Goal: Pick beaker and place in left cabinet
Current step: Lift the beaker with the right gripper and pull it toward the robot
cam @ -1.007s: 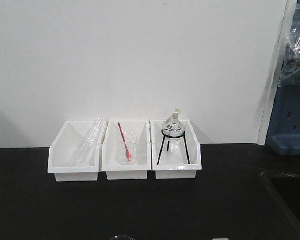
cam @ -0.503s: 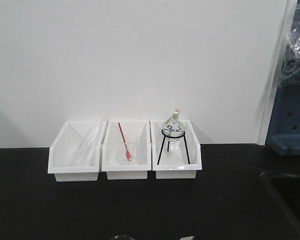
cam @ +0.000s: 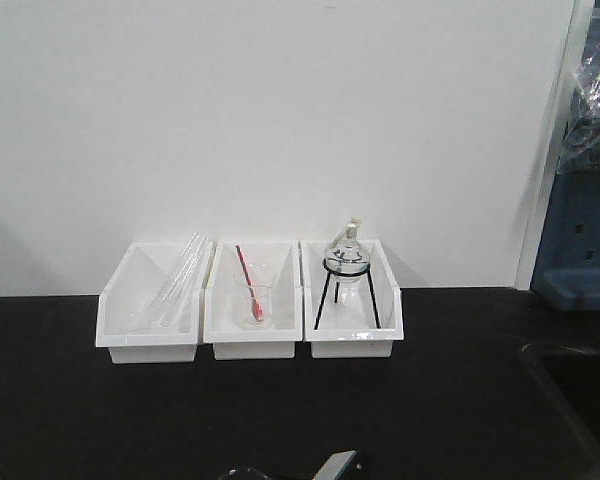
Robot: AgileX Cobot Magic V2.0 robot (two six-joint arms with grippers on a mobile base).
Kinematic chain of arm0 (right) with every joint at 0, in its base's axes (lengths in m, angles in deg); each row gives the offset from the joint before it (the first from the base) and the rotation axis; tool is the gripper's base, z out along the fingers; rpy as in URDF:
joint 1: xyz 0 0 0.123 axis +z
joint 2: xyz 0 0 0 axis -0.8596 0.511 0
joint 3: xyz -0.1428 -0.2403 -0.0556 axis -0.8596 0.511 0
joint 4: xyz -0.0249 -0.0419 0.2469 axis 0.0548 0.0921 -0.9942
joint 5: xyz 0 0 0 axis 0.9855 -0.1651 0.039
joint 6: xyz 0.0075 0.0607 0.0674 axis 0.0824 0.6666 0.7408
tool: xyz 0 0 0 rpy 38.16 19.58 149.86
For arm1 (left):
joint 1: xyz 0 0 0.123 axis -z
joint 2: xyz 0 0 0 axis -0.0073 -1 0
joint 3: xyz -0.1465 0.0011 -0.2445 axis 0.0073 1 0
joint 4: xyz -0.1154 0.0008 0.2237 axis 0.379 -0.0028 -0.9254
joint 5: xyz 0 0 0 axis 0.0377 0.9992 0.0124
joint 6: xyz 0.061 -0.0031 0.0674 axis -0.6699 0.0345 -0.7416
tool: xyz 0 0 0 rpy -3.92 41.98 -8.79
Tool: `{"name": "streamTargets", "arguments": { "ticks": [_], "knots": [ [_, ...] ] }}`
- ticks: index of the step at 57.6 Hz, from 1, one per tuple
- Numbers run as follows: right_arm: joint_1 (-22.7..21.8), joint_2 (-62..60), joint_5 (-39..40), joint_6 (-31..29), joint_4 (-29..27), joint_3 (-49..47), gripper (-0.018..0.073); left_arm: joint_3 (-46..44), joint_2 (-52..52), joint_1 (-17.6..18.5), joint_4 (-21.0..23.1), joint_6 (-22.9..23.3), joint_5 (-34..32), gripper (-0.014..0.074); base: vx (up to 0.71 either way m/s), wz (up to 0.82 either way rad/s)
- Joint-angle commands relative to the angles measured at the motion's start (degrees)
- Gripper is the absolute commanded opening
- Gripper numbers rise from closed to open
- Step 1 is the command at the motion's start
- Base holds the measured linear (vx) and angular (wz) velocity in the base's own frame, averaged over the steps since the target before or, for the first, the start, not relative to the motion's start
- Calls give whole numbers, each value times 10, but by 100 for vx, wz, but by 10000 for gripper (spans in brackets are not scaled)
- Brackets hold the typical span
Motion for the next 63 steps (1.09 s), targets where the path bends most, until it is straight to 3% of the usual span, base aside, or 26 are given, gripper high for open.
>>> {"name": "streamTargets", "arguments": {
  "ticks": [1, 13, 19, 26, 37, 50, 63],
  "knots": [
    [12, -17, 120, 10, -2, -32, 593, 9, 11, 2, 5, 2, -48, 1, 0, 0],
    [36, 16, 97, 11, -24, -82, 589, 9, 11, 2, 5, 2, -48, 1, 0, 0],
    [40, 22, 94, 11, -38, -92, 545, 9, 11, 2, 5, 2, -48, 1, 0, 0],
    [40, 23, 92, 11, -41, -92, 385, 9, 11, 2, 5, 2, -48, 1, 0, 0],
    [40, 16, 92, 18, -23, -92, -16, 9, 11, 2, 5, 2, -48, 1, 0, 0],
    [40, -52, 33, 59, 2, -92, -5, 9, 11, 2, 5, 2, -48, 1, 0, 0],
    [40, -211, -186, 154, 3, -92, -4, 9, 11, 2, 5, 2, -48, 1, 0, 0]
  ]
}}
